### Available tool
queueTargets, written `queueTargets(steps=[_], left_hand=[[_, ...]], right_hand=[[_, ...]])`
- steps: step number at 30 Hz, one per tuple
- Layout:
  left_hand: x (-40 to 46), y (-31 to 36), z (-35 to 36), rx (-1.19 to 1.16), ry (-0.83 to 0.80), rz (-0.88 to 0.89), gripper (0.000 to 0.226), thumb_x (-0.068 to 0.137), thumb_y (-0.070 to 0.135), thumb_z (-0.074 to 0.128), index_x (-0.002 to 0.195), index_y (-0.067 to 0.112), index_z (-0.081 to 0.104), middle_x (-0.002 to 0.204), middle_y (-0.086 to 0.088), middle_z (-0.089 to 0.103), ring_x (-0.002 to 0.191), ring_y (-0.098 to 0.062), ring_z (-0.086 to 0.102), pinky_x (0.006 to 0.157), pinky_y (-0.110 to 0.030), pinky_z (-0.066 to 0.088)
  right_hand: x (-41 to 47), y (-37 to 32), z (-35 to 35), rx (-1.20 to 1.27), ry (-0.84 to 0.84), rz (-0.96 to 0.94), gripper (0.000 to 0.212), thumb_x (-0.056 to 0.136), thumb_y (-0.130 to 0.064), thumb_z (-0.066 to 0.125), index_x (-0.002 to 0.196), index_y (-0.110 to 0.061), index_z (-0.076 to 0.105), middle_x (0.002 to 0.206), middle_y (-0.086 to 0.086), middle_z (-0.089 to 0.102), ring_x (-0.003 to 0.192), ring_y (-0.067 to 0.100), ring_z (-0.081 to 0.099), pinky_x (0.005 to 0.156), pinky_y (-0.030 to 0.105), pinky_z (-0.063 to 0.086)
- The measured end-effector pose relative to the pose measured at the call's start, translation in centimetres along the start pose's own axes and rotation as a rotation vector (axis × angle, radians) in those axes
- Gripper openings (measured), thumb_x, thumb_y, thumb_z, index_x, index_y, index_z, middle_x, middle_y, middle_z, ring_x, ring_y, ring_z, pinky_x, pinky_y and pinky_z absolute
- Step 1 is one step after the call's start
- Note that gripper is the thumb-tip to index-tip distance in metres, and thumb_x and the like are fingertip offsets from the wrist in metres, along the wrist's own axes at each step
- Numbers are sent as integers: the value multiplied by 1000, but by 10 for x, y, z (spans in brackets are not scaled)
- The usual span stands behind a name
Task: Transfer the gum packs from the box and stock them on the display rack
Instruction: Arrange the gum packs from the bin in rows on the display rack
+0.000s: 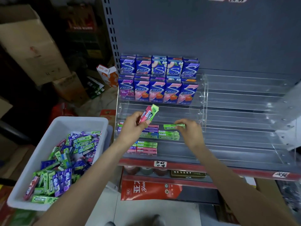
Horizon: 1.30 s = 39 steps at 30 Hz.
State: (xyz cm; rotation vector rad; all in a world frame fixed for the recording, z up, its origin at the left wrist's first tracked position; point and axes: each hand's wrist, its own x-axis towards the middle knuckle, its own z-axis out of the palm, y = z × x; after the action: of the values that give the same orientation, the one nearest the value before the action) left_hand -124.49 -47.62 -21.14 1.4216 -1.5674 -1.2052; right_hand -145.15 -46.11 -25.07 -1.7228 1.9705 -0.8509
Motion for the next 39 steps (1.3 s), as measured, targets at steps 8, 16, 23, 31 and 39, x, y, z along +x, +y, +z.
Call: queueTargets(steps=[8,16,23,31,39], left_hand=[[0,-5,-10,-9,-7,-2,13,92,11,58,105,12,56,88,4,62,82,-12,56,86,-35,47],[2,-4,-10,-15,-28,-11,15,93,13,57,108,13,57,98,-4,65,94,-20,60,90,-36,47],[4,-6,-3,-15,-44,-6,15,92,11,59,106,14,56,90,3,64,85,-13,59,87,-33,47],[5,-4,10,129,-131,39,9,95,18,53,103,15,51,90,-1,61,76,-8,55,70,-25,46],[8,-7,29,396,-307,-21,12,100,26,44,105,15,41,79,-1,51,69,-16,47,59,-31,33]], right_hand=[[0,0,16,-152,-115,-98,26,90,1,55,109,-10,70,113,13,63,91,29,64,87,33,49],[-4,7,21,-328,4,-211,48,66,24,65,107,-2,69,99,15,66,92,33,59,79,37,55],[0,11,21,-309,-3,-249,41,62,22,70,96,-1,72,91,14,68,85,34,64,71,39,58],[-2,8,16,-242,-75,-131,33,88,9,51,112,-7,66,116,14,59,85,32,65,80,40,55],[-1,3,6,-241,-147,-97,24,94,-7,51,113,-12,65,119,9,57,86,28,63,82,38,51]])
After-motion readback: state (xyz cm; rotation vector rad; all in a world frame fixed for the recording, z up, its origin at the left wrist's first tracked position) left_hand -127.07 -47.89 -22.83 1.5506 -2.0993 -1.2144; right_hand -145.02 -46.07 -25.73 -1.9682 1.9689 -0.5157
